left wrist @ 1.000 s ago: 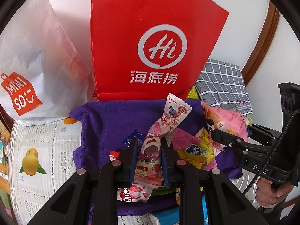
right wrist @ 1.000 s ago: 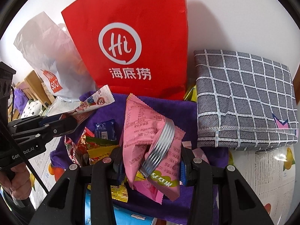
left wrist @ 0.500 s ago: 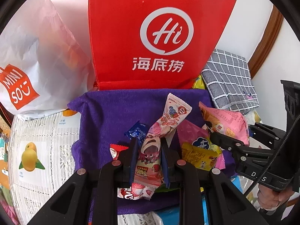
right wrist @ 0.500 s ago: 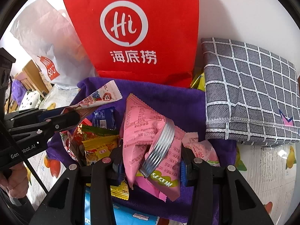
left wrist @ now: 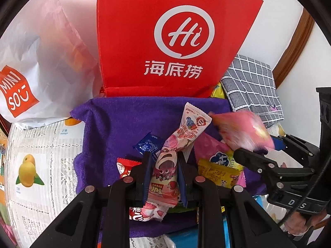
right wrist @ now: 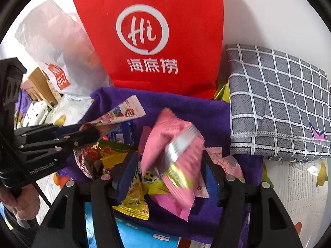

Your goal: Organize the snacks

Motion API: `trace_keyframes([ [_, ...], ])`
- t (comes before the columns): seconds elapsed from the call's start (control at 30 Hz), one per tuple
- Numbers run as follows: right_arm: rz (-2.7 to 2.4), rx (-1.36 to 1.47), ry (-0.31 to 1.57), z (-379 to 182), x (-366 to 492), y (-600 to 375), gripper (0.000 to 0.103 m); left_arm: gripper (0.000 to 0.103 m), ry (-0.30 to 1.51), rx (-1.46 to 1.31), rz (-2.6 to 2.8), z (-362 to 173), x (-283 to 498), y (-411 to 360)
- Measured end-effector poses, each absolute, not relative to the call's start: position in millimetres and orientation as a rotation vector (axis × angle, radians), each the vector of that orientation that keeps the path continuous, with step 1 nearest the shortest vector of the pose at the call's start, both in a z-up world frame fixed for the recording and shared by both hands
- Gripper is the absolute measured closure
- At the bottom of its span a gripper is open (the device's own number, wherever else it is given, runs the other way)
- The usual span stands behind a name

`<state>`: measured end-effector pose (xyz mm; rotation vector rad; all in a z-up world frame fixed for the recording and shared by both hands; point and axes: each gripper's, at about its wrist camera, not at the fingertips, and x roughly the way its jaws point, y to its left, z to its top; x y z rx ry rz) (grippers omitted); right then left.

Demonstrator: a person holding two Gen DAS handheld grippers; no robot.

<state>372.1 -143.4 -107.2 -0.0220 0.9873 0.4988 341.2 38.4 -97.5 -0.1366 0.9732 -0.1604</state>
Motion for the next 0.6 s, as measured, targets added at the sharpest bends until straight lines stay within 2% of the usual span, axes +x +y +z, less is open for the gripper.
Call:
trace_keyframes([
  [0.4, 0.504, 0.006, 0.921, -84, 359, -150, 0.039, 0.079, 0.961, -0.142, -0.177, -88, 338, 37],
  [0.47, 0.504, 0.014, 0.911, -79, 355, -151, 0.039, 0.069, 0.953, -0.143, -0.175, -85, 336, 38],
  [0.6, 0.502, 0.029, 0.892, -68, 345, -150, 0.039, 0.062, 0.924, -0.134, -0.183, -71, 327, 37],
])
